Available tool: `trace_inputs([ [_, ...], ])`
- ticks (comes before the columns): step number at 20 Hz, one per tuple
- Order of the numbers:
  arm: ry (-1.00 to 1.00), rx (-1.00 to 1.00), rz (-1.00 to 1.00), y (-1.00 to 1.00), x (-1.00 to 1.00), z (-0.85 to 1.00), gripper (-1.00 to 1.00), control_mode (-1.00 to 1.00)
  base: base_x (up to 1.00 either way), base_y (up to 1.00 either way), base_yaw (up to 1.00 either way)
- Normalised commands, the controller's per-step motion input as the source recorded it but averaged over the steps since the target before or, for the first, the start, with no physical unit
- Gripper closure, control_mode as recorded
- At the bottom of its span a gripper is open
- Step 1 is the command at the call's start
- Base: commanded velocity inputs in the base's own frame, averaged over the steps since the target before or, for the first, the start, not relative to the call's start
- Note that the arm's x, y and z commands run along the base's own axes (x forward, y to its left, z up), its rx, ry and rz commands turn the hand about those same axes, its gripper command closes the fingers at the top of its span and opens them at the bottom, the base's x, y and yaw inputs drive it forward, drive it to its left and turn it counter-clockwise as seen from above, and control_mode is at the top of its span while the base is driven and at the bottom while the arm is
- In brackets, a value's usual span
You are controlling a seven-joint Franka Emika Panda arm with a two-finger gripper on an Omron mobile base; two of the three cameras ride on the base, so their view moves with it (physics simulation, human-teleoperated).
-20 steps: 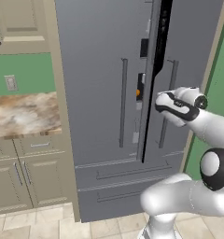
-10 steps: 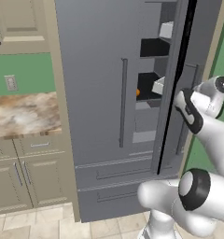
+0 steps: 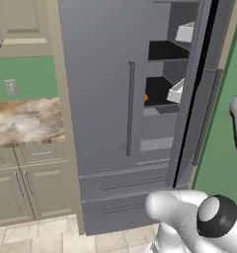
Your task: Retrieve the kiwi and tangerine from the fridge and place them into the bowl on the dining table.
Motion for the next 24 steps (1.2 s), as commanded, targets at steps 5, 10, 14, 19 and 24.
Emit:
trace_inputs([
  [5, -0.03, -0.11, 0.04, 0.3, -0.89, 0.35, 1.0, -1.0, 0.0, 0.0, 0.0],
  [10, 0.0, -0.38, 0.0, 1.0, -0.22, 0.42, -1.0, -1.0, 0.0, 0.0, 0.0],
  [14, 0.09, -0.41, 0.0, 1.0, 0.0, 0.31, -1.0, -1.0, 0.0, 0.0, 0.0],
  [19, 0.12, -0.4, -0.03, 0.8, 0.0, 0.29, -1.0, -1.0, 0.0, 0.0, 0.0],
  [24, 0.17, -0.4, -0.1, 0.76, 0.0, 0.36, -1.0, -1.0, 0.0, 0.0, 0.0],
])
